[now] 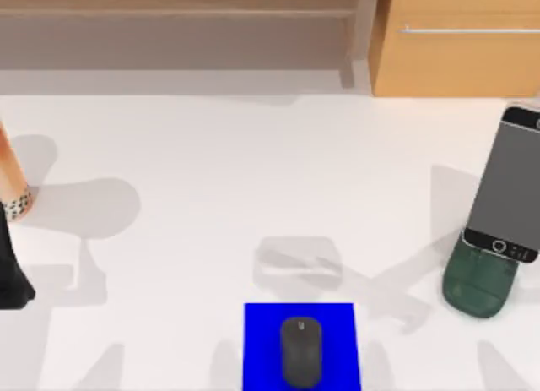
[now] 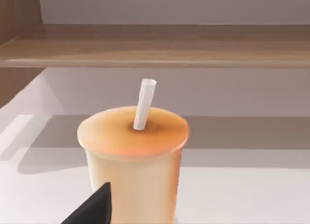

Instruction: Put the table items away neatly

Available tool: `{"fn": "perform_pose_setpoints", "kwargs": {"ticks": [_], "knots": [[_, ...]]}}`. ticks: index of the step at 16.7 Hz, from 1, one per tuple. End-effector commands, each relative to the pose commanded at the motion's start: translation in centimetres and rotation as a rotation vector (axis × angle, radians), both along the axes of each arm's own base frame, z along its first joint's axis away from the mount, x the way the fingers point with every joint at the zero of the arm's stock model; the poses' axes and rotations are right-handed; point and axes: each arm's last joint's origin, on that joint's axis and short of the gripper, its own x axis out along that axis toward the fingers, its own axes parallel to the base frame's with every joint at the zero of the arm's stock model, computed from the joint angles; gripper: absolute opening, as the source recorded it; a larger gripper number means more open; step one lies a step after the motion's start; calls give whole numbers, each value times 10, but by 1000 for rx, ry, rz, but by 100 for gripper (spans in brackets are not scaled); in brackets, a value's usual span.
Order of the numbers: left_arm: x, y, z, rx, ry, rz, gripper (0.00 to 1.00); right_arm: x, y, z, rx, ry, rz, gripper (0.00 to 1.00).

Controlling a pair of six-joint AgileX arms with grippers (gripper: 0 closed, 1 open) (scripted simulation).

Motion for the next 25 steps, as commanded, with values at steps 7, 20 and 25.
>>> {"fn": "perform_pose_setpoints", "kwargs": {"ticks": [7,20,25], "knots": [[0,0,0,0,0,0,100,-1,-3,-6,-10,-26,0,100],[47,21,-14,-115,123,59,100,-1,-3,-6,-10,-26,0,100],[73,34,-30,-125,195,54,100,-1,-3,-6,-10,-26,0,100]]}}
